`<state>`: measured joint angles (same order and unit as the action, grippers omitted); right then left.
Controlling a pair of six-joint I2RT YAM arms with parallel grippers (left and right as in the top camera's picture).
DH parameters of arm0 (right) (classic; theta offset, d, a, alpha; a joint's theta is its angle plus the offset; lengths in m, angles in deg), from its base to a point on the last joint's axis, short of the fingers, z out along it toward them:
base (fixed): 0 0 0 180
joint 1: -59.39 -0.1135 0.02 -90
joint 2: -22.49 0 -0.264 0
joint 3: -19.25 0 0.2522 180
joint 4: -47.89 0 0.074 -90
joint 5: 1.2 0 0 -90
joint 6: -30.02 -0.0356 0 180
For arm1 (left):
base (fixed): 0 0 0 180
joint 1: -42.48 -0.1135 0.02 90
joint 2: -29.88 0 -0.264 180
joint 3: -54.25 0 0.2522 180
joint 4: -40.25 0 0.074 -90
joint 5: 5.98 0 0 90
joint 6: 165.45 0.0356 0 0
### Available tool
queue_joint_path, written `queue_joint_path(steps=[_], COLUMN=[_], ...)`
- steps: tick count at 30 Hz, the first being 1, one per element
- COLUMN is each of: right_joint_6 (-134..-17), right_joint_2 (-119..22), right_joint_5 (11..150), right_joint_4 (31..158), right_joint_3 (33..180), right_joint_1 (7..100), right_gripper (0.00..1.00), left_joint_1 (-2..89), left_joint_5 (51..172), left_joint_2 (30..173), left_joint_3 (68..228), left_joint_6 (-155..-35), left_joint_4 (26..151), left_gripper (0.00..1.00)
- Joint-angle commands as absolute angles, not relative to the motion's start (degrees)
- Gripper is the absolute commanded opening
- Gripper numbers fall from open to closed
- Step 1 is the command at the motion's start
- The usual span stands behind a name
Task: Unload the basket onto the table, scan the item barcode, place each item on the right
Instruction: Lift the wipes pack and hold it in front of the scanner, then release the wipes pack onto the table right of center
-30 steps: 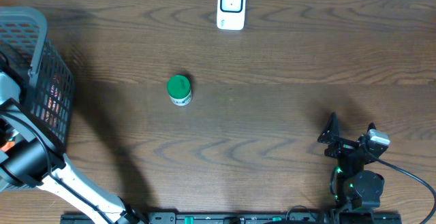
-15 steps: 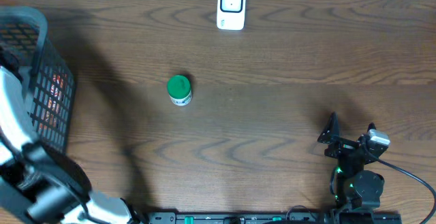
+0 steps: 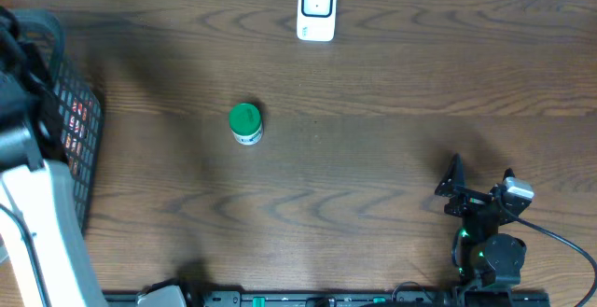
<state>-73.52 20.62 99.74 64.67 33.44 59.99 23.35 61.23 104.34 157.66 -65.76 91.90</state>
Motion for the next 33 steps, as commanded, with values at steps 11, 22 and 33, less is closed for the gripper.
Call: queue_joint_path(steps=[11, 22, 33], right_joint_6=[-72.97, -72.97, -72.97], right_joint_2=[20.60, 20.60, 20.60], right_joint_5=[99.85, 99.85, 99.85], right_joint_4=[64.87, 64.87, 64.87], right_joint_3=[33.33, 33.33, 33.33], right_joint_1=[59.66, 59.66, 59.66], right_gripper=[0.99, 0.99, 0.99], left_joint_1=[57.77, 72.79, 73.05], left_joint_5=[113.10, 153.88, 165.36], left_joint_2=[104.66, 131.83, 151.61], left_joint_3=[158.23, 158.23, 158.23], left_joint_6=[-77.08, -60.10, -47.97], left_joint_4=[93.08, 92.99, 92.92], left_gripper=[0.07, 0.07, 0.07])
